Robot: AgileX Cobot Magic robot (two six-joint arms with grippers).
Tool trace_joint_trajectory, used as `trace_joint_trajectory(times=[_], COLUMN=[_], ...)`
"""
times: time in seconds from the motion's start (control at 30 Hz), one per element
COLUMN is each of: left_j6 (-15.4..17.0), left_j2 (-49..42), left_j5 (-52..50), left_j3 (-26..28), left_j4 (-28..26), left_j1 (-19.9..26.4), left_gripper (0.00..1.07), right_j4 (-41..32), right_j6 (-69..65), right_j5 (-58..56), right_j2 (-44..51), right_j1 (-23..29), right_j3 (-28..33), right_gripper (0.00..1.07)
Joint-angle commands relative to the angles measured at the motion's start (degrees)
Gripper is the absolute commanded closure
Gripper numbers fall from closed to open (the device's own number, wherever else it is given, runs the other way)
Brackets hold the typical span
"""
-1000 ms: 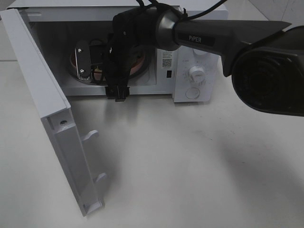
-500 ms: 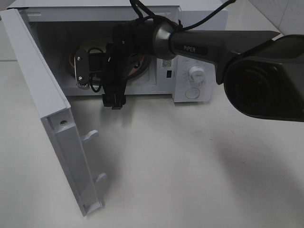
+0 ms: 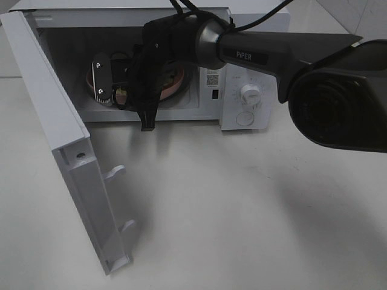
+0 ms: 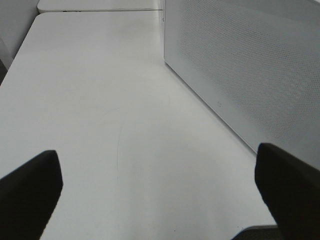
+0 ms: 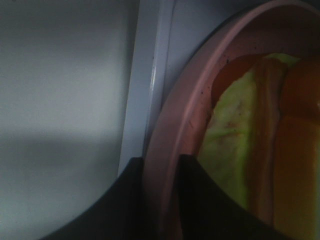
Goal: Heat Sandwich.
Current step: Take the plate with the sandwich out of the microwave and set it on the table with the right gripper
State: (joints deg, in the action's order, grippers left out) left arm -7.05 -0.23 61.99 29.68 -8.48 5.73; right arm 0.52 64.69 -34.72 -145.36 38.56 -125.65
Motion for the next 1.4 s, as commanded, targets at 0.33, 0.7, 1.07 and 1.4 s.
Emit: trace_joint_trajectory(times=[0.33, 0.7, 1.07, 1.4], left_j6=[0.2, 0.2, 0.2, 0.2], left_j2=[-1.2, -1.2, -1.2, -1.2], left_j5=[-0.5, -0.5, -0.5, -0.5], left_j3=[-0.1, -0.1, -0.1, -0.1], left_j4=[0.1, 0.1, 0.1, 0.1], left_j1=[-0.3, -0.3, -0.3, -0.3], left_gripper=[0.07, 0.07, 0.07, 0.07], right_j4=[-1.1, -2.1, -2.3, -4.5], right_j6=[1.1, 10.8, 14.6, 21.8], right_j5=[-8.7, -6.9, 2.9, 10.2], right_j2=[1.4, 6.4, 13.9, 21.0], right_j1=[0.1, 0.1, -1.3, -3.3], right_j3=[0.9, 8.0, 18.9, 31.5], right_gripper=[1.07, 1.07, 1.07, 1.07])
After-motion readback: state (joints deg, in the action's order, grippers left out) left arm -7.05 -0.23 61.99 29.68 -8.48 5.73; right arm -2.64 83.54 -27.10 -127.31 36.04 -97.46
